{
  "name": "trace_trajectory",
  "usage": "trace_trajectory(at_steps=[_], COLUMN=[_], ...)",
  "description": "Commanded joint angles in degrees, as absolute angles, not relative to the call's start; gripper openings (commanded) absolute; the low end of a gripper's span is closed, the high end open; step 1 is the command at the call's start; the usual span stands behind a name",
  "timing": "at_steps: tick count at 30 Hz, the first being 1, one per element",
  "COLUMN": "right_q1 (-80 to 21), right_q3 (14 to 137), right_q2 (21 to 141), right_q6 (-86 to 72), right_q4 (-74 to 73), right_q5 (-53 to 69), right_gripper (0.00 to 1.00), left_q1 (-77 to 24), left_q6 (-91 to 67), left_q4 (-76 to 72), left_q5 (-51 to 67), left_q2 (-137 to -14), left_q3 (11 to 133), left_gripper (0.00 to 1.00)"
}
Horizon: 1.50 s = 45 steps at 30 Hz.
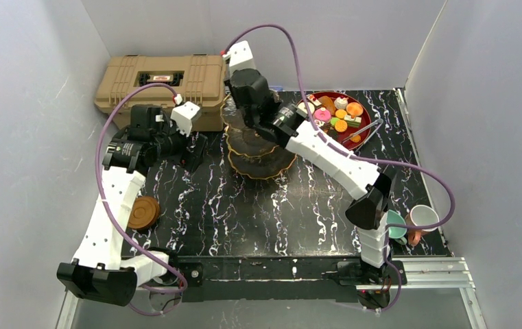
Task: Serve the afternoon tea
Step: Adjust the desert table at the center of the board.
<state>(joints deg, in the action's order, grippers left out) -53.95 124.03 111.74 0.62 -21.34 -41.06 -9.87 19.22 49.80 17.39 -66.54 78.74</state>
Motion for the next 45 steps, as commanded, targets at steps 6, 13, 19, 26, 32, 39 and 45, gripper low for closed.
trace_trajectory(at_steps=[6,13,19,26,32,39,45], right_q1=[-61.9,-64.6,-66.9,-68.2,-68.4,-68.3,-68.1], right_q3=[125.1,119.1,120.5,121.3,122.0,121.9,121.6], right_q2=[107.8,105.9,107.7,108.3,109.5,110.5,108.2], right_q6=[0.6,-4.0,-5.1,-7.3,-9.4,-10.3,-10.7], right_q4=[-15.5,-11.8,-11.2,-10.1,-10.4,-13.3,-16.5], right_q5=[-45.8,-44.2,-44.9,-45.5,-45.4,-44.7,-43.5], right_gripper=[0.01,0.01,0.01,0.01,0.01,0.30,0.84], left_q1=[-8.2,-3.0,2.1,2.4,2.5,2.5,2.5], left_q6=[15.5,8.2,7.3,6.2,6.4,6.9,6.6], left_q4=[50.0,50.8,49.7,48.2,48.3,48.6,49.0], left_q5=[14.5,16.6,15.6,14.9,15.2,15.7,16.5], left_q2=[-60.8,-57.9,-59.5,-58.5,-57.7,-58.3,-59.3], left_q3=[77.8,82.5,82.6,80.5,79.9,80.7,82.2], left_gripper=[0.93,0.98,0.98,0.98,0.98,0.98,0.98])
